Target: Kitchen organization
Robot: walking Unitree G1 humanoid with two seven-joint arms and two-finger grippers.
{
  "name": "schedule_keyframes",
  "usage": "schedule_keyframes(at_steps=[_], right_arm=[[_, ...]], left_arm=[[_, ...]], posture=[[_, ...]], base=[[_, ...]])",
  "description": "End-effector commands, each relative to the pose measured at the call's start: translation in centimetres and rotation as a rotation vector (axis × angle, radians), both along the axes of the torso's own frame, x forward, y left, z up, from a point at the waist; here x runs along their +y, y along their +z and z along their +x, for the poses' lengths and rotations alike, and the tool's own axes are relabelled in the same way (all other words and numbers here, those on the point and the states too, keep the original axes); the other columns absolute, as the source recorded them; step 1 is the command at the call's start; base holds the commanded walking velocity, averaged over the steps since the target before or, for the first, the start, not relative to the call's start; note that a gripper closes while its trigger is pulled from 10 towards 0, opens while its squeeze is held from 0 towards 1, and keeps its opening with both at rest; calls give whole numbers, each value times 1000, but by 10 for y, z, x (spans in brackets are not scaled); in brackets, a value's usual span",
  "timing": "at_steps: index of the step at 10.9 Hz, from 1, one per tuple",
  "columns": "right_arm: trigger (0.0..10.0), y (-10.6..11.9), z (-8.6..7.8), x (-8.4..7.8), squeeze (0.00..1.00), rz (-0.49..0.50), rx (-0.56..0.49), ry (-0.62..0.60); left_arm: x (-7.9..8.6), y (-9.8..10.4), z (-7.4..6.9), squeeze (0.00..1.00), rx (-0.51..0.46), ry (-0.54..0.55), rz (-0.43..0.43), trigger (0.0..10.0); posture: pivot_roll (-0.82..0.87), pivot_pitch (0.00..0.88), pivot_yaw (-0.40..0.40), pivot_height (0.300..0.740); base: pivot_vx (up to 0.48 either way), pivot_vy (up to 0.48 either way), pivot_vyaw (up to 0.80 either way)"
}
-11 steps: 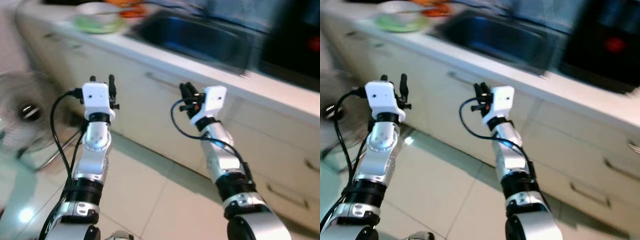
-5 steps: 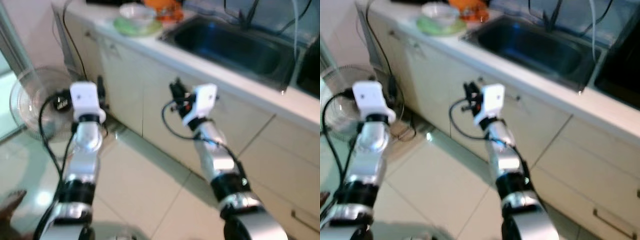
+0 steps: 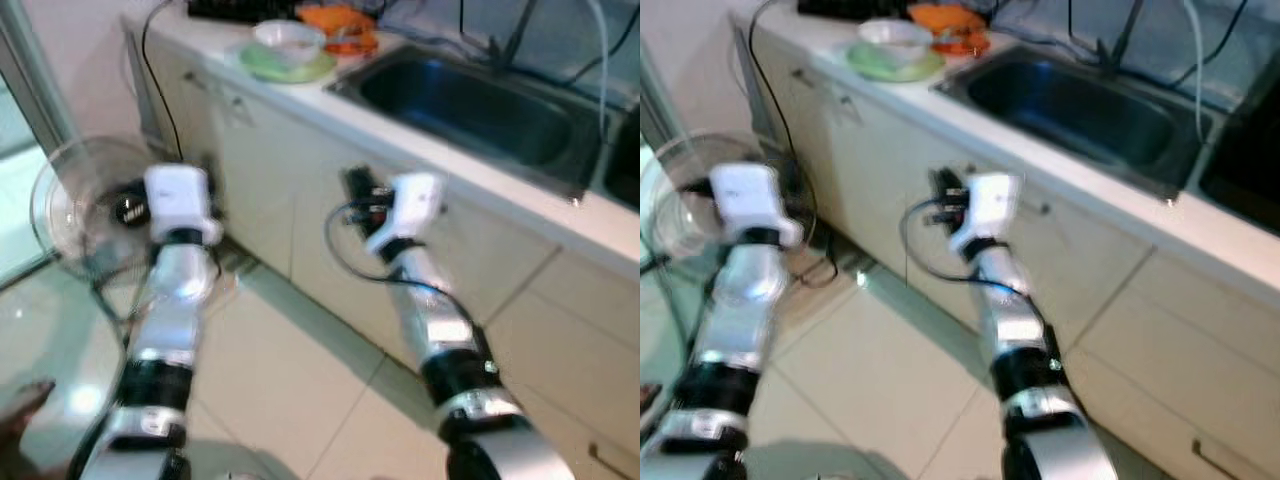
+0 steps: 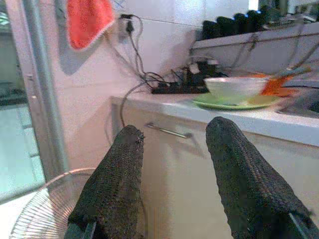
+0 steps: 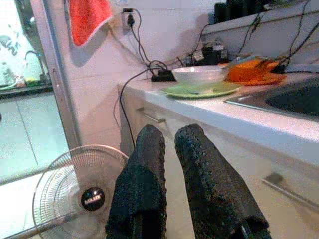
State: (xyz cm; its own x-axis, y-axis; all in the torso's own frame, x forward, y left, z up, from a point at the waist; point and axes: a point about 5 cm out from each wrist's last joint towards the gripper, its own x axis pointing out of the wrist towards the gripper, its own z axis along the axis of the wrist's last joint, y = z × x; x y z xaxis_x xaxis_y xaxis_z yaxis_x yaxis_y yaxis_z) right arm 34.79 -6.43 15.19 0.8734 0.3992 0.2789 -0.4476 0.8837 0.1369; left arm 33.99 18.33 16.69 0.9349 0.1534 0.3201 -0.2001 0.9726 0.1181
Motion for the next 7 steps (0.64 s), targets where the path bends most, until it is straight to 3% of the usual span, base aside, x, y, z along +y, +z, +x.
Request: schedule_keyframes(at_steps=[1, 4, 6, 7], right_arm=[[10000, 1, 3, -13, 0, 1, 3, -35], [10000, 2, 3, -12, 0, 12, 4, -30], [10000, 3, 4, -11, 0, 14, 2, -24], [10000, 4, 3, -11, 0, 3, -14, -28]], left_arm=[[-13, 2, 2, 0, -4, -39, -8, 10000], [-11, 5, 3, 0, -8, -37, -9, 10000], [-12, 6, 3, 0, -12, -45, -11, 10000], [-13, 6, 3, 0, -12, -47, -11, 10000]], posture=[[60, 64, -69, 740], [60, 63, -69, 740], [60, 63, -69, 740], [60, 64, -69, 740]], base=[[371, 0, 0], [371, 0, 0], [398, 0, -800], [398, 0, 0]])
